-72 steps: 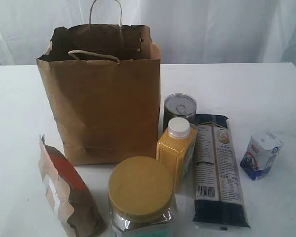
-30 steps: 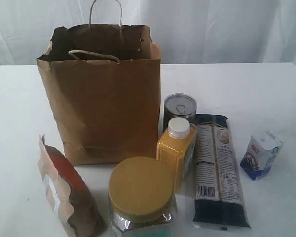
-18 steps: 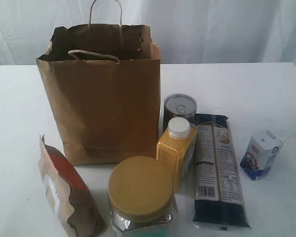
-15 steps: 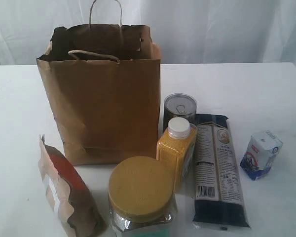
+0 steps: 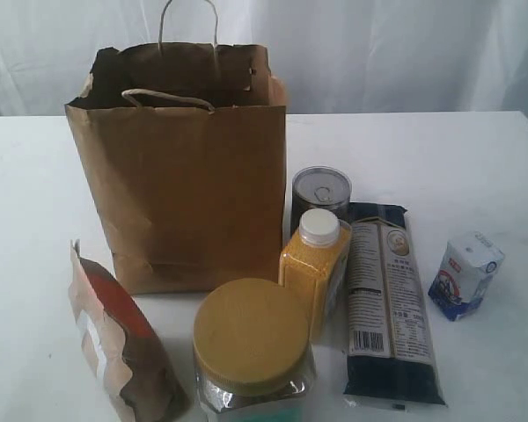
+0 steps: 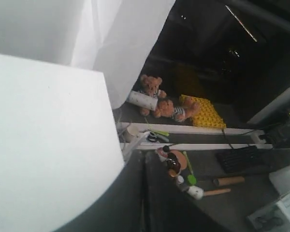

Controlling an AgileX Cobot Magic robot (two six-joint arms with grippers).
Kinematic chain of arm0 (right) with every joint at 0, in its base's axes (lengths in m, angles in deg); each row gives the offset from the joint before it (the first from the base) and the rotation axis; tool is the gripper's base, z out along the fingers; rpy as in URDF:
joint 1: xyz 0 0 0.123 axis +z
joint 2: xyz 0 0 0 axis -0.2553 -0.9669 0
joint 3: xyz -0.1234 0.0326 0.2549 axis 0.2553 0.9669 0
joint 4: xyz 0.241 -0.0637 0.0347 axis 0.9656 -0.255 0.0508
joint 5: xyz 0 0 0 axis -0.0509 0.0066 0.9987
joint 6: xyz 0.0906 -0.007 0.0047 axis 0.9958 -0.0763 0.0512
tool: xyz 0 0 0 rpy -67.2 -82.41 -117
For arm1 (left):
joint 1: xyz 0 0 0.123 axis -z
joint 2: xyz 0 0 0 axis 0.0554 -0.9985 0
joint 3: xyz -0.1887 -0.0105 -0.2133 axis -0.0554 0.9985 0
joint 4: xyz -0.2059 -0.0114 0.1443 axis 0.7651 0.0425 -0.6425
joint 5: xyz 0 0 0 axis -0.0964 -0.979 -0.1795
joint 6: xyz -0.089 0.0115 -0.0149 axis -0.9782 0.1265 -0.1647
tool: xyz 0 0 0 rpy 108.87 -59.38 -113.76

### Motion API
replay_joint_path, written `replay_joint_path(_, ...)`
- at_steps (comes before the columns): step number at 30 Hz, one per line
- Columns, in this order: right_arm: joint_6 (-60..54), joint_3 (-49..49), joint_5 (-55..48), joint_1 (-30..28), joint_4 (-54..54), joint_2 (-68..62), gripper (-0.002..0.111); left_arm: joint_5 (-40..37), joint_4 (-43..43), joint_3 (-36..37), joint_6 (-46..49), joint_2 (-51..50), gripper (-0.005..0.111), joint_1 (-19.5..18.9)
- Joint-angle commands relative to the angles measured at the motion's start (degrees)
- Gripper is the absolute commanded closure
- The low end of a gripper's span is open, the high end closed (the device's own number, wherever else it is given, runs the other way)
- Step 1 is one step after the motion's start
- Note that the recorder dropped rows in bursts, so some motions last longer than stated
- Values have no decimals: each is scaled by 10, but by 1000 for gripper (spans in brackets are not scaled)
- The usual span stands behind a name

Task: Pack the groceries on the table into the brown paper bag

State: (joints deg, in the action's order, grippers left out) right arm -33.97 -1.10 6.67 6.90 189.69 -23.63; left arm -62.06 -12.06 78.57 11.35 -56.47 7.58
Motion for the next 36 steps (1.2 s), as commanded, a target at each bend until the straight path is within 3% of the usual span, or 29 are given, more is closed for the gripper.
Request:
replay_joint_path(1,261,28,-37,10,-85,13,108,1,4,2,0,2,107,3)
replay_joint_path(5,781,71,-118,10,-393,7,108,1,4,2,0,2,107,3)
replay_joint_path(9,1299,92,-129,10,-961,4,108,1,4,2,0,2,107,3)
replay_joint_path(12,1618,85,-124,18,-1334,5,108,1,4,2,0,2,107,3)
replay_joint_path(14,1729,75,-120,40,-1498,8,108,1,4,2,0,2,107,3)
replay_joint_path(16,1790,66,-108,64,-1620,14,108,1,4,2,0,2,107,3)
replay_joint_path(18,1815,61,-99,83,-1662,19,108,1,4,2,0,2,107,3)
replay_joint_path(24,1816,60,-72,107,-1660,10,108,1,4,2,0,2,107,3)
replay_joint_path(28,1813,60,13,106,-1626,-6,108,1,4,2,0,2,107,3)
replay_joint_path(31,1748,61,128,101,-1626,-24,108,1,4,2,0,2,107,3)
replay_joint_path(36,1636,61,156,102,-1625,-53,108,1,4,2,0,2,107,3)
